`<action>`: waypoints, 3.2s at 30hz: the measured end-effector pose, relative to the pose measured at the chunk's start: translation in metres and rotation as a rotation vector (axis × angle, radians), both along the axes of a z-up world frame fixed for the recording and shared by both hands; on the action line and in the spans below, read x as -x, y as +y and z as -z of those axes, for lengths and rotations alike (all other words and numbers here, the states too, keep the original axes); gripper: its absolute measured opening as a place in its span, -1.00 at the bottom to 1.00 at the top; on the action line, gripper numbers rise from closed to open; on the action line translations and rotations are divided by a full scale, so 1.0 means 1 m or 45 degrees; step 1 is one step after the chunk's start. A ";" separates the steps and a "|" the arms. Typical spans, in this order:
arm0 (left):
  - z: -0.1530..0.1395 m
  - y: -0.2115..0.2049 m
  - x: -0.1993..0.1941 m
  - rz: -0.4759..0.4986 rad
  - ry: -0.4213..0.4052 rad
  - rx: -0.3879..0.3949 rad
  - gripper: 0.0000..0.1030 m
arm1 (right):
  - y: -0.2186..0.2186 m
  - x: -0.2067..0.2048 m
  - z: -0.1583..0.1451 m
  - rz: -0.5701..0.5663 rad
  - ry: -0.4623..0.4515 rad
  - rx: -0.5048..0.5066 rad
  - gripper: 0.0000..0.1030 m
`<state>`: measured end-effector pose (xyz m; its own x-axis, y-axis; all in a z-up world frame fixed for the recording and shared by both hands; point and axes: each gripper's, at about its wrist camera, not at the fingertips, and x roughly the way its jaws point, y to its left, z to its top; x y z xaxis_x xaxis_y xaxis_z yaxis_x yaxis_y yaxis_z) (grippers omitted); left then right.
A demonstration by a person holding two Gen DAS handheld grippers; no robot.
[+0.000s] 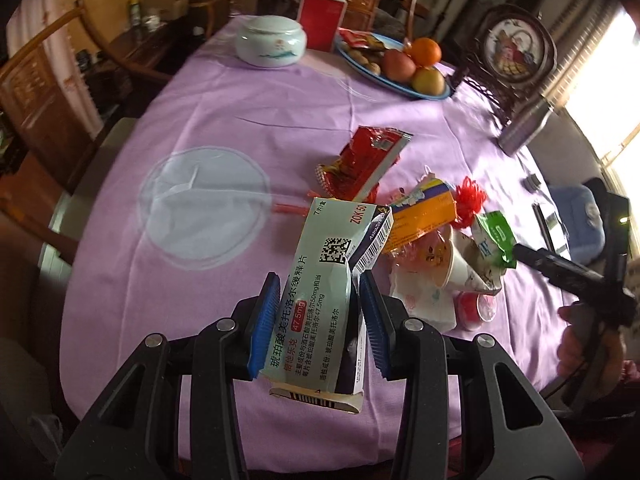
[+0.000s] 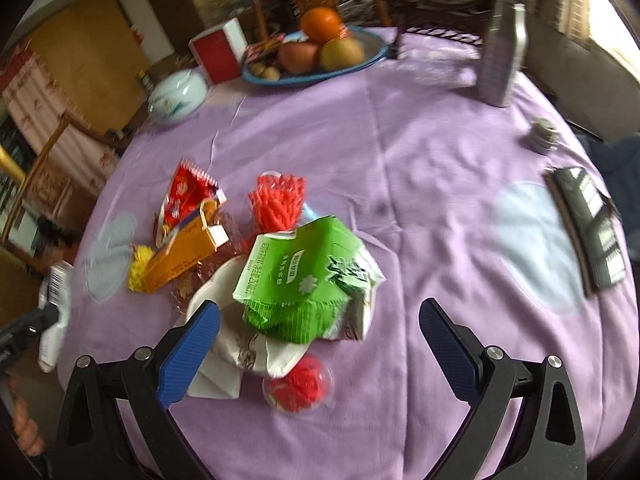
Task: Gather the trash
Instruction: 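Grasp the green snack bag with the right tool while the left tool holds the box, then carry the box and green bag with both tools over the red basket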
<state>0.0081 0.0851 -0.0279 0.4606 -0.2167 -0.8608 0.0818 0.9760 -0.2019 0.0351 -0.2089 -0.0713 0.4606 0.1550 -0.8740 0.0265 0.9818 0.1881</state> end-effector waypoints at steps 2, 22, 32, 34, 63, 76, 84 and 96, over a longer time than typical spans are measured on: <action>-0.001 -0.002 0.003 -0.029 0.007 -0.006 -0.19 | 0.005 -0.005 0.010 -0.039 0.023 0.018 0.89; -0.002 -0.036 -0.009 -0.015 0.003 0.003 -0.19 | -0.028 0.006 -0.019 -0.095 -0.150 -0.047 0.41; -0.006 -0.082 -0.020 0.063 -0.039 0.035 -0.19 | -0.064 0.033 -0.051 -0.098 -0.257 -0.014 0.41; -0.008 -0.089 -0.020 0.052 -0.048 0.043 -0.19 | -0.068 0.036 -0.055 -0.126 -0.270 -0.012 0.41; -0.028 0.106 0.116 -0.671 -0.105 -0.015 -0.19 | 0.150 0.033 -0.089 -0.847 -0.333 -0.134 0.41; 0.037 0.238 0.234 -1.088 0.093 0.066 -0.19 | 0.274 0.074 -0.103 -1.134 -0.325 -0.096 0.41; 0.059 0.276 0.280 -1.236 0.184 0.150 0.28 | 0.325 0.095 -0.102 -1.239 -0.289 -0.067 0.41; 0.035 0.295 0.349 -1.457 0.147 0.080 0.55 | 0.441 0.167 -0.083 -1.677 -0.155 -0.070 0.44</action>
